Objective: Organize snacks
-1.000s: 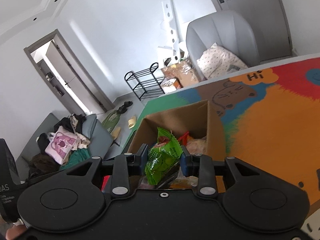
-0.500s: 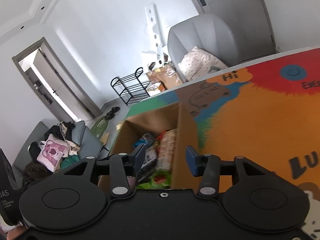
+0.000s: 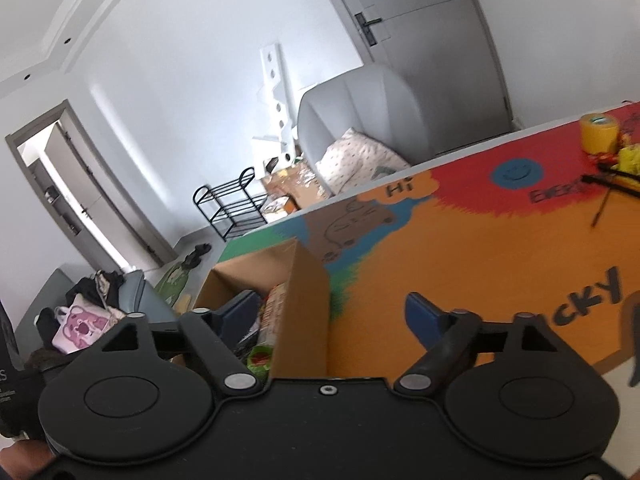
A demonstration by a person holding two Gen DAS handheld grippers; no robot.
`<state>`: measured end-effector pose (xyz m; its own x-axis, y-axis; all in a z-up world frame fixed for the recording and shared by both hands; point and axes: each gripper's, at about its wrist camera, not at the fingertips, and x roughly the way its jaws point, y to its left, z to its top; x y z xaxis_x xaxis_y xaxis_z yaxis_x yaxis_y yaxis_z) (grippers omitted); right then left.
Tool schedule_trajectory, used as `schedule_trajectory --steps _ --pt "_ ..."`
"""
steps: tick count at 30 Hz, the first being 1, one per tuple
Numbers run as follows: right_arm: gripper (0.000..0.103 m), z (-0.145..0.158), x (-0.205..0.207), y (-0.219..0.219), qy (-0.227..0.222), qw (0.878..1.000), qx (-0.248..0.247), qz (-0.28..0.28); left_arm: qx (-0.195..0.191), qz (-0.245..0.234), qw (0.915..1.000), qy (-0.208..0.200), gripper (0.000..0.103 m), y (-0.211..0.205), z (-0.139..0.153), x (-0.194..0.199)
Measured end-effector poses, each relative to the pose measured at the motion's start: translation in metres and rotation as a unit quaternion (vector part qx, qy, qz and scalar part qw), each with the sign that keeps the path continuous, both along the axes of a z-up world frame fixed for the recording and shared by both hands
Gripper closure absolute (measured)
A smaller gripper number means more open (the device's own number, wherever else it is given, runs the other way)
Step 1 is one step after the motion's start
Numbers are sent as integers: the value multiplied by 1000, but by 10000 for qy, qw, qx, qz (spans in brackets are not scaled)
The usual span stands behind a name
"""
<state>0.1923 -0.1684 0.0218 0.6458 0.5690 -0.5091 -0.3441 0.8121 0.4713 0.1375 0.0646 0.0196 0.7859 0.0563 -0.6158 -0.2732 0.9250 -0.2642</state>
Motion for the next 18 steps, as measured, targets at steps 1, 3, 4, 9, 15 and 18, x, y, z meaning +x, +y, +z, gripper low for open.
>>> schedule_trajectory --steps 1,3,4,9,15,18 --pt "11 2 -2 -5 9 10000 15 -17 25 -29 10000 -24 11 -3 3 -2" --pt "5 6 -5 -12 10 10000 65 -45 134 -101 9999 -35 10 -9 8 -6" --pt "2 8 -8 -16 16 9999 108 -68 175 -127 9998 -36 10 -11 10 -7" --pt "0 16 -22 -29 -113 9995 -64 -290 298 -240 9992 -145 3 -21 21 -19" --pt "0 23 -40 -40 -227 9986 -183 -449 412 -431 9981 -176 0 -30 27 -36" --pt "0 28 -49 -46 -296 9981 -255 -467 530 -505 9971 -210 0 -33 29 -45"
